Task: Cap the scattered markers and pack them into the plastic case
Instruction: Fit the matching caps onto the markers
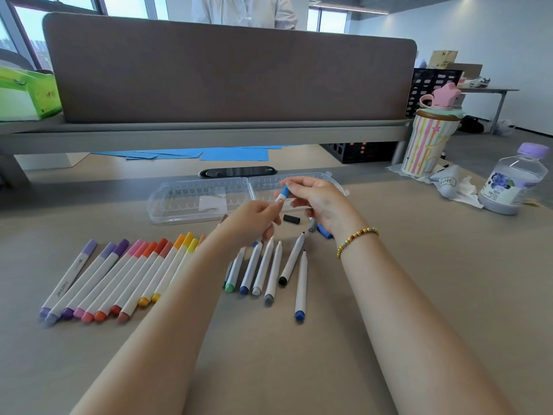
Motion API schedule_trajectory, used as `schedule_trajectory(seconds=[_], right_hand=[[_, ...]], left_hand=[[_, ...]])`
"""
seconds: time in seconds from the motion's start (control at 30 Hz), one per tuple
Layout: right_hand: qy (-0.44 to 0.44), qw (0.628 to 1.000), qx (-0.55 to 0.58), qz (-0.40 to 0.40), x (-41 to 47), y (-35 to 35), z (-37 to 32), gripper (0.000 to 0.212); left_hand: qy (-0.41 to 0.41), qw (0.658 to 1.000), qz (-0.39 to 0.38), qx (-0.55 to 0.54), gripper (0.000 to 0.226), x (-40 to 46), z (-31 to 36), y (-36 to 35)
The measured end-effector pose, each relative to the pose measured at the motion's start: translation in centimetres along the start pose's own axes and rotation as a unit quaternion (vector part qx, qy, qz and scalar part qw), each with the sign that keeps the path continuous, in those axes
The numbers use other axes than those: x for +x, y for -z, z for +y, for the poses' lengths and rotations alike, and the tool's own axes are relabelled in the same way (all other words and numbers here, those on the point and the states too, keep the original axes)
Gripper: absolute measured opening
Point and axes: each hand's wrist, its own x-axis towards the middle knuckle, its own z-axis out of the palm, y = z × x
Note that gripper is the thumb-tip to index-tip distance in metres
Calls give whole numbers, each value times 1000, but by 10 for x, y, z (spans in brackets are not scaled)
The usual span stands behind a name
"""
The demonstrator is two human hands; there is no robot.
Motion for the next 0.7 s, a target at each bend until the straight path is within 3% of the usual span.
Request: schedule_trajectory(seconds=[0.23, 0.43, 0.57, 0.7], right_hand=[[59, 994, -85, 41, -4, -5, -6, 27], [3, 992, -122, -19, -9, 6, -5, 24], [-2, 994, -101, 32, -11, 17, -9, 26], [-12, 993, -102, 63, -11, 28, -9, 27]], left_hand=[[-8, 998, 38, -42, 44, -4, 7, -15], [62, 991, -56, -105, 41, -2, 1, 7], [87, 994, -24, 54, 41, -2, -6, 20], [90, 970, -42, 220, 43, -2, -8, 20]])
